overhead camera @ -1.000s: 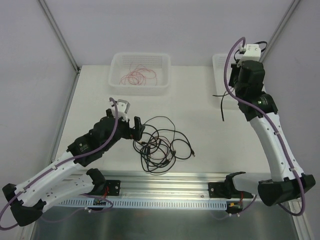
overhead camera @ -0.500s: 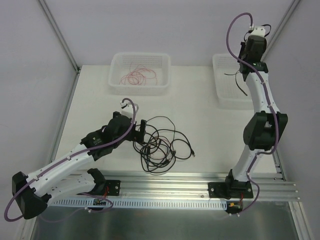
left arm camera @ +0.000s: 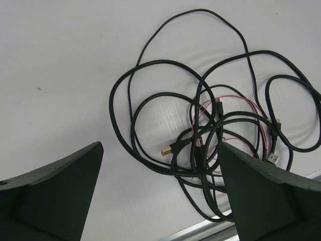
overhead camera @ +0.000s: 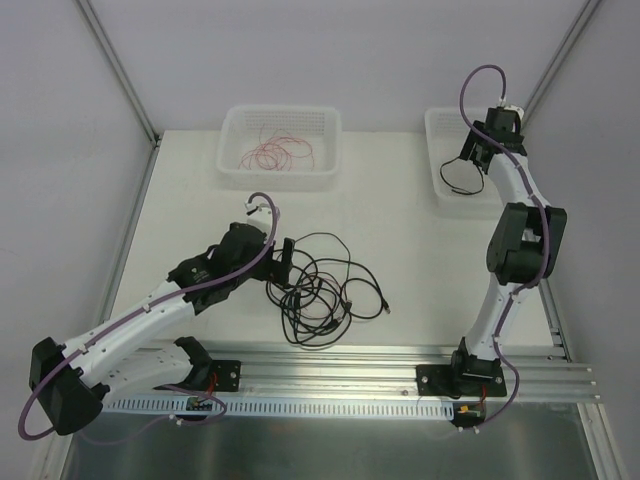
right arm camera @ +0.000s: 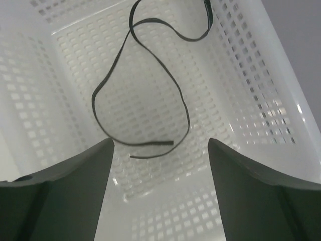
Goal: Untangle the cables
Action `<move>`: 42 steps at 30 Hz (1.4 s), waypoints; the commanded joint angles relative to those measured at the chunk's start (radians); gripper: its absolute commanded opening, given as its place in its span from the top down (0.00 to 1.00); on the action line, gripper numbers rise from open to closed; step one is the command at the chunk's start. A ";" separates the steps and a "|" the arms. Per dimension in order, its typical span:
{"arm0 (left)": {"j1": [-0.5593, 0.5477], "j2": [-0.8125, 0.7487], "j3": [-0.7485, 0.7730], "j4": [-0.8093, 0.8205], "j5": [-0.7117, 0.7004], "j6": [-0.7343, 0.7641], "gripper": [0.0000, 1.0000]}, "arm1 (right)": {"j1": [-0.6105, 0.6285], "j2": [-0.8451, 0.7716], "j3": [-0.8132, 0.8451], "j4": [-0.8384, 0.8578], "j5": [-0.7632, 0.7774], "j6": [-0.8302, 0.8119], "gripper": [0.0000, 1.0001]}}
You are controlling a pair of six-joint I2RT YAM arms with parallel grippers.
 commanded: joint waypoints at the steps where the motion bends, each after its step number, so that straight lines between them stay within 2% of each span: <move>1: 0.024 0.012 0.047 -0.001 0.082 -0.024 0.01 | 0.049 -0.246 -0.076 -0.019 0.022 0.076 0.20; 2: 0.031 0.015 0.050 -0.002 0.099 -0.039 0.01 | 0.063 -0.283 -0.102 -0.048 0.012 0.081 0.16; 5: 0.067 0.027 0.061 -0.013 0.185 -0.067 0.01 | 0.162 -0.407 -0.218 -0.120 -0.027 0.119 0.15; 7: 0.130 0.039 0.075 -0.027 0.239 -0.078 0.01 | 0.222 -0.506 -0.329 -0.144 -0.029 0.142 0.15; 9: 0.194 0.044 0.087 -0.038 0.340 -0.090 0.01 | 0.326 -0.570 -0.414 -0.158 -0.066 0.160 0.15; 10: 0.263 0.052 0.089 -0.041 0.380 -0.094 0.01 | 0.363 -0.597 -0.487 -0.163 -0.081 0.188 0.16; 11: 0.297 0.056 0.086 -0.045 0.435 -0.105 0.01 | 0.444 -0.648 -0.523 -0.166 -0.107 0.205 0.16; 13: 0.366 0.064 0.078 -0.050 0.464 -0.114 0.01 | 0.536 -0.691 -0.587 -0.166 -0.112 0.251 0.17; 14: 0.379 0.064 0.063 -0.050 0.469 -0.119 0.01 | 0.631 -0.731 -0.641 -0.166 -0.085 0.275 0.17; 16: 0.393 0.064 0.041 -0.050 0.464 -0.122 0.01 | 0.725 -0.758 -0.698 -0.142 -0.089 0.312 0.19; 19: 0.399 0.042 -0.003 -0.050 0.486 -0.142 0.01 | 0.941 -0.777 -0.773 -0.094 -0.061 0.373 0.22; 23: 0.397 -0.017 -0.045 -0.056 0.484 -0.136 0.01 | 1.109 -0.746 -0.788 -0.033 -0.032 0.360 0.27; 26: 0.397 -0.080 -0.075 -0.075 0.466 -0.124 0.01 | 1.192 -0.687 -0.775 0.015 -0.046 0.250 0.30; 29: 0.397 -0.143 -0.118 -0.076 0.446 -0.148 0.01 | 1.215 -0.619 -0.768 0.088 -0.127 0.127 0.31; 31: 0.397 -0.175 -0.126 -0.076 0.440 -0.156 0.01 | 1.213 -0.569 -0.762 0.133 -0.173 0.064 0.37; 37: 0.399 -0.221 -0.123 -0.085 0.365 -0.156 0.01 | 1.232 -0.467 -0.710 0.165 -0.259 -0.028 0.48; 42: 0.397 -0.234 -0.131 -0.085 0.343 -0.167 0.01 | 1.236 -0.397 -0.696 0.204 -0.291 -0.056 0.50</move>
